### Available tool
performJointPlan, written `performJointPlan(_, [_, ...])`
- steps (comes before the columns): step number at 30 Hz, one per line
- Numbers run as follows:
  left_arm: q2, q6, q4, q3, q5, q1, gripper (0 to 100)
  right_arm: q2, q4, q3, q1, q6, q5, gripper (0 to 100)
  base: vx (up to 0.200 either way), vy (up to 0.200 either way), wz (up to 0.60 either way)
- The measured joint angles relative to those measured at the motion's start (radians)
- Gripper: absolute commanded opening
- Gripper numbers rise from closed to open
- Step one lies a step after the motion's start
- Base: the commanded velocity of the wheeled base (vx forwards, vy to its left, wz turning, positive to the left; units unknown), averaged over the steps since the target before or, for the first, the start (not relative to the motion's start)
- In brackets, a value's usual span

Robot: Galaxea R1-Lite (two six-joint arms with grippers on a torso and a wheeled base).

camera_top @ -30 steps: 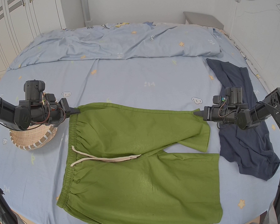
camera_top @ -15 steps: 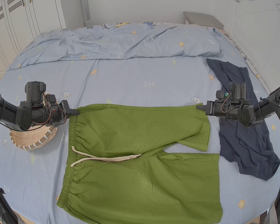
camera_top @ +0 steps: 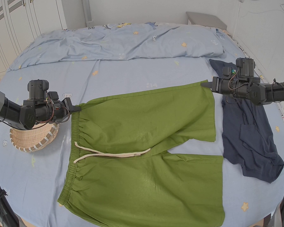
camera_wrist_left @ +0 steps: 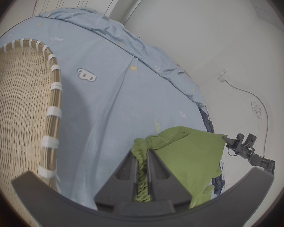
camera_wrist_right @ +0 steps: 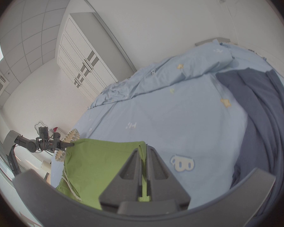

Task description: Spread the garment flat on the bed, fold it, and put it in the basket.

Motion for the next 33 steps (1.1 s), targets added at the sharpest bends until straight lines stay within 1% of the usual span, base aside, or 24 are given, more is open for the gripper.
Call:
performJointPlan(13, [0.055, 0.001, 0.0, -0.083, 0.0, 0.018, 0, 0.08, 0.048, -0.169, 0.012, -0.003, -0.041, 0, 0.0, 0.0, 0.0])
performJointPlan(32, [0.104, 0.002, 0.0, -0.131, 0.013, 0.03, 0, 0.147, 0.052, -0.245, -0.013, -0.004, -0.041, 0, 0.0, 0.0, 0.0])
performJointPlan(33, [0.104, 0.002, 0.0, -0.132, 0.013, 0.03, 0, 0.148, 0.053, -0.246, -0.013, -0.004, -0.041, 100, 0.0, 0.0, 0.0])
